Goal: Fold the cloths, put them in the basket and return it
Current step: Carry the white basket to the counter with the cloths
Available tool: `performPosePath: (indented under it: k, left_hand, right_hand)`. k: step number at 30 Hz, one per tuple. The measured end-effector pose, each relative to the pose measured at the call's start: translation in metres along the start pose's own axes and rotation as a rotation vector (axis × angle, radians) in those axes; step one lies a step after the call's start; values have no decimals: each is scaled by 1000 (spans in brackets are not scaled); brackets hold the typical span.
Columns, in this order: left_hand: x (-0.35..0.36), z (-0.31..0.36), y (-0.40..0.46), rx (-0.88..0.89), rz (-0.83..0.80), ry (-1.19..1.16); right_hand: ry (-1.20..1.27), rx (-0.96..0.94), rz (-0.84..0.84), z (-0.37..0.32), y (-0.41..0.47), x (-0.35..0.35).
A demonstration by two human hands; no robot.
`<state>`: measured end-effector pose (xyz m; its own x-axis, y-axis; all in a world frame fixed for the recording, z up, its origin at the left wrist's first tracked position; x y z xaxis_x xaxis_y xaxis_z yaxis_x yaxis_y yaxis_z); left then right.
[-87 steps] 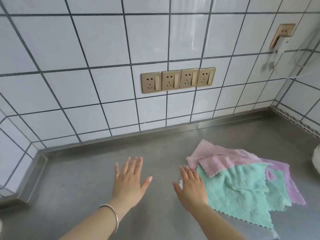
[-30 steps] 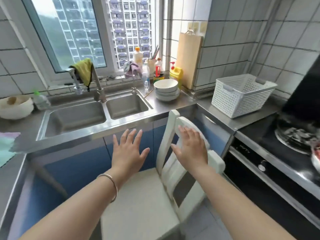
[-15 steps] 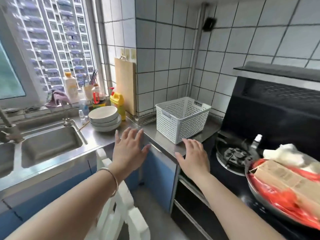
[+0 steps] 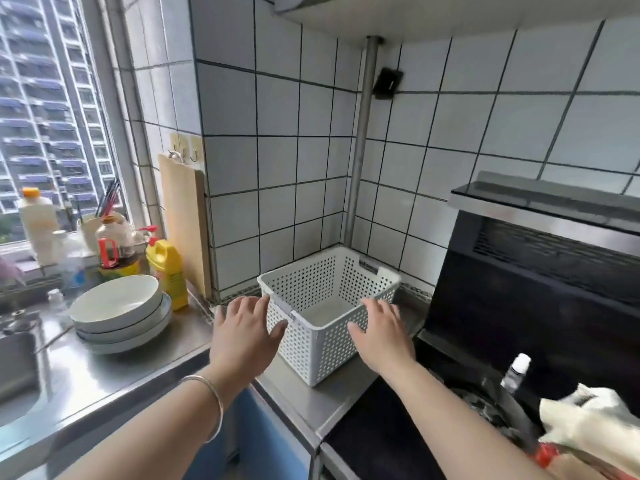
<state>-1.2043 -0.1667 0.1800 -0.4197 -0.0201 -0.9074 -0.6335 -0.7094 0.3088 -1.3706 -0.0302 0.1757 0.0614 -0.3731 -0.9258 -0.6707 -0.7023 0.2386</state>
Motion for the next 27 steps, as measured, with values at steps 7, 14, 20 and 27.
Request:
performPosePath:
  k: [7,14,20,27]
  left_hand:
    - [49,1,92,-135,-27,-46]
    - [103,-28,151,-519,-41,-238]
    - [144,-44,162,-828,21,-474]
    - [169,-36,167,-898,86,-464]
  right_hand:
    - [-32,-16,-29,36,147,29]
    - [-52,5,-86,80,262,71]
    - [-64,79,-86,127,316,104]
    - [-23,134,-129,150,344,139]
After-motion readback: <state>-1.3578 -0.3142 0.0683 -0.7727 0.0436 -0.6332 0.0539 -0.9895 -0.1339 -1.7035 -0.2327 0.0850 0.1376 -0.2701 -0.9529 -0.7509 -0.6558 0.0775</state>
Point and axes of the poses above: each hand's wrist, its own y-axis towards the middle knuckle, its own x-axis out of the palm, z = x × y, the point moved 7 cm from there along y, towards the middle knuckle, and after that the axes turned 7 degrees about -y, right-handed, at the moved point
